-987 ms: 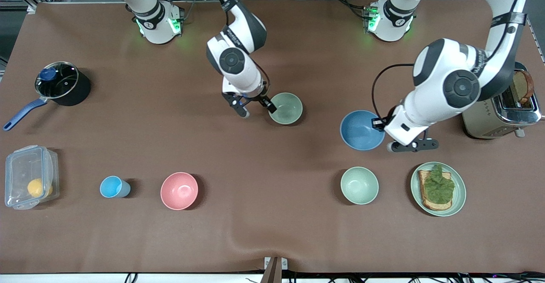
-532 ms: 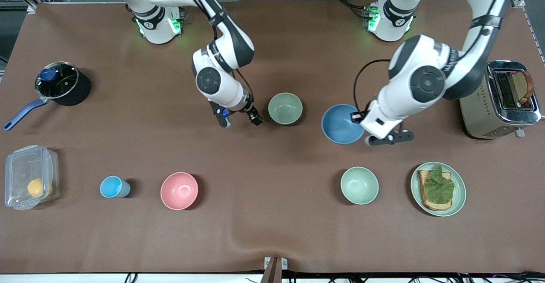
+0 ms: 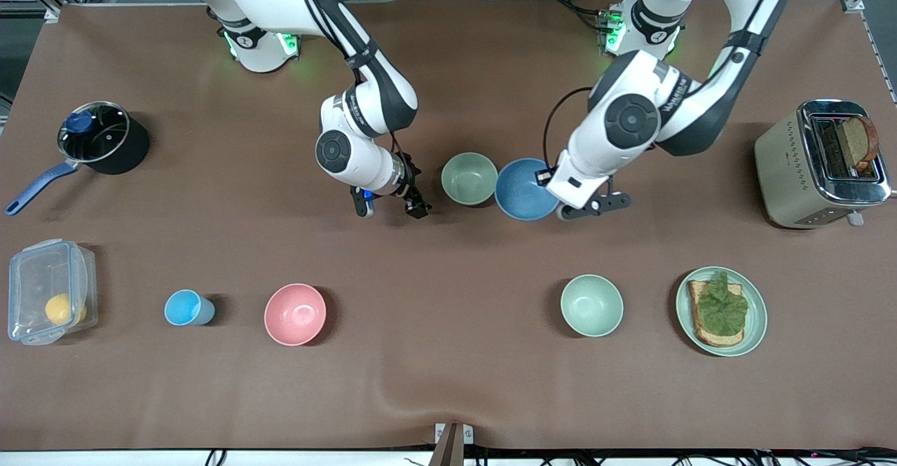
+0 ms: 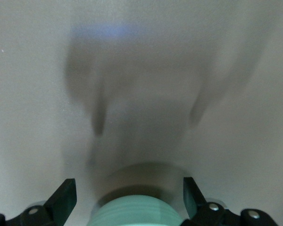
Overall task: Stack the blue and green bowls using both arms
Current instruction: 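Lift the blue bowl with the left gripper toward the green bowl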
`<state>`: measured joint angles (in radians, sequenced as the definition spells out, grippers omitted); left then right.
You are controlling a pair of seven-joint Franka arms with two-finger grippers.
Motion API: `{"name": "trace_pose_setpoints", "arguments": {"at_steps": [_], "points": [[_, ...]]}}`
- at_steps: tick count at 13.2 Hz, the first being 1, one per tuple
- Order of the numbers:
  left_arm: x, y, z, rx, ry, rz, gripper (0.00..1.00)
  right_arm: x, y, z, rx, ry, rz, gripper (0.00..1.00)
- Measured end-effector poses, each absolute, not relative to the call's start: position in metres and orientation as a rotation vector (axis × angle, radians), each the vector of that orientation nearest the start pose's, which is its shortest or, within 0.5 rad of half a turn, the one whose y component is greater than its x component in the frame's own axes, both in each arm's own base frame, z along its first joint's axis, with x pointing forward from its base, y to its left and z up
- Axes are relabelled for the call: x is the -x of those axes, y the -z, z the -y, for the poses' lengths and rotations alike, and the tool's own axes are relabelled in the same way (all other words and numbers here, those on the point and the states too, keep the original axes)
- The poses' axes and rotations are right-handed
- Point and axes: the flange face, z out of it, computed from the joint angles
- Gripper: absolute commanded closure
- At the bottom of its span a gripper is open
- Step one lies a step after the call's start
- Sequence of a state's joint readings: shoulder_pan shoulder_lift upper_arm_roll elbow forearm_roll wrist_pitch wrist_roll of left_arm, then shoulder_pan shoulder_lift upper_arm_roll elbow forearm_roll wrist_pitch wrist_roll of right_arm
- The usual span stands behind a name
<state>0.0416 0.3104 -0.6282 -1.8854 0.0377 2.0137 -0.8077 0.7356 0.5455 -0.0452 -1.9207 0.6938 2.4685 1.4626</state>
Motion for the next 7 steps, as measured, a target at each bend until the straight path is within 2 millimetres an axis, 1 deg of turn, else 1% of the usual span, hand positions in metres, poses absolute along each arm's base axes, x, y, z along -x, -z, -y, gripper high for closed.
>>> {"name": "trace_pose_setpoints", "arguments": {"at_steps": [3, 7], "points": [[-0.497, -0.357, 0.331, 3.149, -0.299, 0.357, 1.0, -0.479, -0.195, -0.403, 2.286, -0.515, -1.78, 0.0], [-0.472, -0.332, 0.349, 3.164, -0.29, 0.338, 1.0, -0.475, -0.183, -0.407, 2.25, -0.515, -1.808, 0.0]]}}
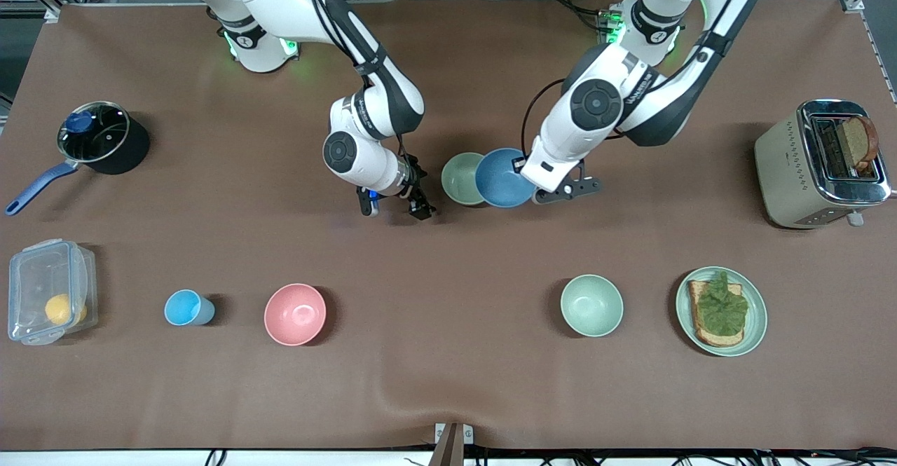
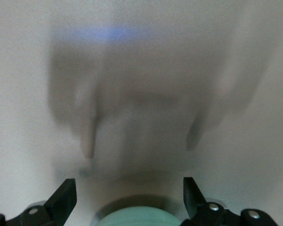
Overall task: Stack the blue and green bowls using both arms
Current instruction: 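Lift the blue bowl with the left gripper toward the green bowl, then lower the blue bowl into the green bowl with the left gripper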
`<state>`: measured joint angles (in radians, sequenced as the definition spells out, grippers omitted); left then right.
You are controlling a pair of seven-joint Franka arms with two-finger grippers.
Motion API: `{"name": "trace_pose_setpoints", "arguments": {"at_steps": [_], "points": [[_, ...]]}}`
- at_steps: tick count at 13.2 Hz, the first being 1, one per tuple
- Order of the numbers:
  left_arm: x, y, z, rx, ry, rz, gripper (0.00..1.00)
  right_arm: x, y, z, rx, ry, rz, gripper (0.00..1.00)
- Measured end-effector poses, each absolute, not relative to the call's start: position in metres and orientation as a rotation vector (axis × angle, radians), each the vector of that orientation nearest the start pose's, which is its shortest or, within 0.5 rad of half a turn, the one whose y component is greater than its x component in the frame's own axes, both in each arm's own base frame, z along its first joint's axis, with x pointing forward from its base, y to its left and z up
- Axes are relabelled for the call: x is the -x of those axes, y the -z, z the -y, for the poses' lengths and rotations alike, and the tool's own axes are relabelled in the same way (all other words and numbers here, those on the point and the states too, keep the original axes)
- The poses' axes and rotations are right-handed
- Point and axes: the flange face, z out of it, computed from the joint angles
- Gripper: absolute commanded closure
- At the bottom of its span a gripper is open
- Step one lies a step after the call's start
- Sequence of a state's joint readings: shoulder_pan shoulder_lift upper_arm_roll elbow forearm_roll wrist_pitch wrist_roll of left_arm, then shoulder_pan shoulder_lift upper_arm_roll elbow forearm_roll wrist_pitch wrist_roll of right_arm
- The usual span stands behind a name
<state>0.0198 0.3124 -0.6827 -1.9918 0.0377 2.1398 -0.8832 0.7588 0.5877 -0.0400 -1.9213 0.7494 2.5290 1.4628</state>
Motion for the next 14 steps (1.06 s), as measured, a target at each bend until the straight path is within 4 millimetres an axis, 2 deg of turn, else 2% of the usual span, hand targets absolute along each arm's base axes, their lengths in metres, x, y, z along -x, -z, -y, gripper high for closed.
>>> {"name": "trace_pose_setpoints", "arguments": {"at_steps": [5, 8, 11, 14], "points": [[-0.45, -0.324, 0.381, 3.187, -0.269, 0.358, 1.0, -0.471, -0.182, -0.411, 2.245, -0.517, -1.807, 0.0], [-0.442, -0.316, 0.392, 3.195, -0.282, 0.35, 1.0, -0.472, -0.182, -0.411, 2.219, -0.531, -1.824, 0.0], [-0.431, -0.297, 0.402, 3.221, -0.282, 0.352, 1.0, -0.471, -0.182, -0.411, 2.218, -0.532, -1.824, 0.0], [-0.422, -0.274, 0.403, 3.235, -0.305, 0.351, 1.0, -0.471, -0.182, -0.412, 2.218, -0.532, -1.824, 0.0]]}}
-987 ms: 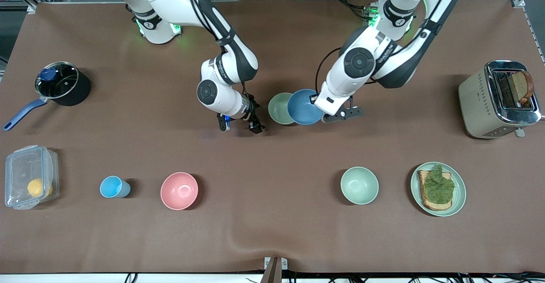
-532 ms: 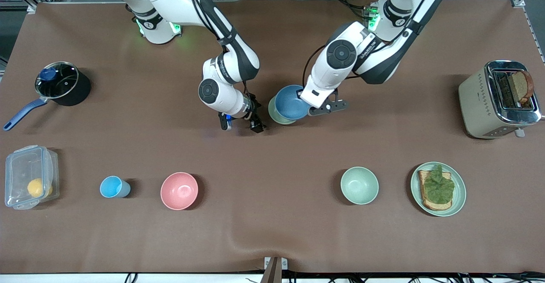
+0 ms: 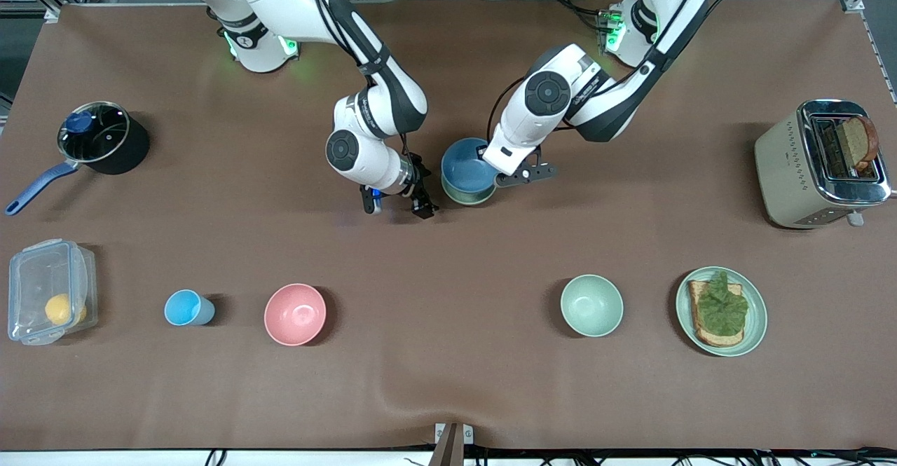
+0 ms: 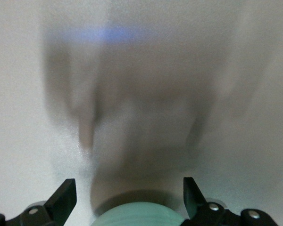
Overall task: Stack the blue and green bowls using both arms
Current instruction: 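Lower the blue bowl into the green bowl with the left gripper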
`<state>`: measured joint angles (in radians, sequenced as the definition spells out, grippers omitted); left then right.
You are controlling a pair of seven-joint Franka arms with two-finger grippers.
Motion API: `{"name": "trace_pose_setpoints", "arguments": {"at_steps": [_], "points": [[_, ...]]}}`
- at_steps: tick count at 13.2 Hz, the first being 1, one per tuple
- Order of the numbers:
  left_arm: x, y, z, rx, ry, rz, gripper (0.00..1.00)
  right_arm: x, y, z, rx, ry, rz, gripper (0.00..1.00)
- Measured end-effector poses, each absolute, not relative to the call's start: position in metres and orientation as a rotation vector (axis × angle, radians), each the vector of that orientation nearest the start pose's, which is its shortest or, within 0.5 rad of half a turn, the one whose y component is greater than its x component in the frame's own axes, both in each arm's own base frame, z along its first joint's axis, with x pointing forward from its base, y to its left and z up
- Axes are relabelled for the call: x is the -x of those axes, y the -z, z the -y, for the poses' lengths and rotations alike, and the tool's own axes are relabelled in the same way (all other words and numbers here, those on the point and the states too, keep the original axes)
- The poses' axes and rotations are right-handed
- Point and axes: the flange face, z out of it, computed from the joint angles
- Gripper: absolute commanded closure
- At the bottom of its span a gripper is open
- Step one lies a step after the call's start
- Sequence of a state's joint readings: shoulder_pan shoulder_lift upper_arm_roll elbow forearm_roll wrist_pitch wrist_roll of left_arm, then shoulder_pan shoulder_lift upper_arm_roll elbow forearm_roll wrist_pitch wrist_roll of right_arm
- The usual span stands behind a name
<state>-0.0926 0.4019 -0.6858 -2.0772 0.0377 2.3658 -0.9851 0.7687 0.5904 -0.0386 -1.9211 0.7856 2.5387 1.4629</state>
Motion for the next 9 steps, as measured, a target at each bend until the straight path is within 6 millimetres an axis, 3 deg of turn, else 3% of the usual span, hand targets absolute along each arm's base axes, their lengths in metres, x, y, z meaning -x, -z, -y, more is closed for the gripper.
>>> {"name": "trace_pose_setpoints", "arguments": {"at_steps": [9], "points": [[-0.416, -0.252, 0.407, 3.24, -0.329, 0.328, 1.0, -0.471, -0.182, -0.412, 2.217, -0.53, -1.822, 0.0]]}}
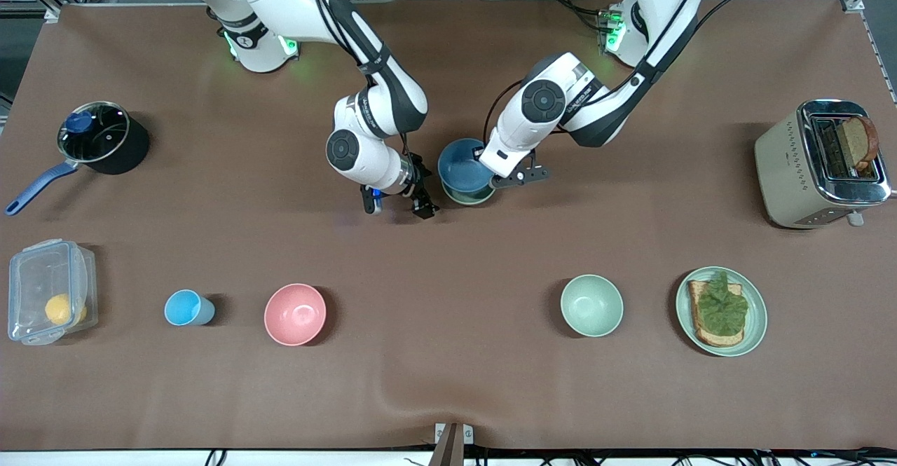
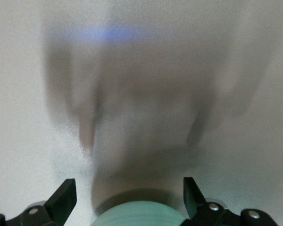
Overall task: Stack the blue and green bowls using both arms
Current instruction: 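Lower the blue bowl into the green bowl with the left gripper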
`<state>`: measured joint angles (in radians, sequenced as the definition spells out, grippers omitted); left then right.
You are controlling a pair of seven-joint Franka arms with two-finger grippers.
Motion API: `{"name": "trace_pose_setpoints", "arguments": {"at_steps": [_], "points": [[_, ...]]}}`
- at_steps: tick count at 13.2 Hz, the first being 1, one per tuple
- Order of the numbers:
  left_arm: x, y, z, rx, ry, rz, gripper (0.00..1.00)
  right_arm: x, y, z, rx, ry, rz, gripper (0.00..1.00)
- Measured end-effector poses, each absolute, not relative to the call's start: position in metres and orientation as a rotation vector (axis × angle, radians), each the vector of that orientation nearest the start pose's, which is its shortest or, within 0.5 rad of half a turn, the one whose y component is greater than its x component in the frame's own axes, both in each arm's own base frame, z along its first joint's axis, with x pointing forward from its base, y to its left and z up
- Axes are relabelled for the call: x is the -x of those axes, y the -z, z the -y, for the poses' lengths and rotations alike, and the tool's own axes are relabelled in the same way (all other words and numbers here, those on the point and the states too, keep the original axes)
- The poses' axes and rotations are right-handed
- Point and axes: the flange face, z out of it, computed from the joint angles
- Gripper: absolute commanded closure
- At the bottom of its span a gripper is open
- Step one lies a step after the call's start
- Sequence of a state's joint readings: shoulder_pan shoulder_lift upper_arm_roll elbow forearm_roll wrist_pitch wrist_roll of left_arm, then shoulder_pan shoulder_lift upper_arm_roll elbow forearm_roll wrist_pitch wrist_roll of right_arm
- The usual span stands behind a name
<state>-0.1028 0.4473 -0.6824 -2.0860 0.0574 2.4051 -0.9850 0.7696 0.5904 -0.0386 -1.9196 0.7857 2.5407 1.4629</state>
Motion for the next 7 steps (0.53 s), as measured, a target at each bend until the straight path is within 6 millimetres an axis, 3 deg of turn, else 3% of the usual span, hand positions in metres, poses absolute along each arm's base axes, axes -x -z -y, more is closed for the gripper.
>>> {"name": "trace_pose_setpoints", "arguments": {"at_steps": [7], "points": [[-0.4184, -0.2438, 0.406, 3.247, -0.334, 0.335, 1.0, -0.4709, -0.1824, -0.4128, 2.218, -0.53, -1.821, 0.0]]}}
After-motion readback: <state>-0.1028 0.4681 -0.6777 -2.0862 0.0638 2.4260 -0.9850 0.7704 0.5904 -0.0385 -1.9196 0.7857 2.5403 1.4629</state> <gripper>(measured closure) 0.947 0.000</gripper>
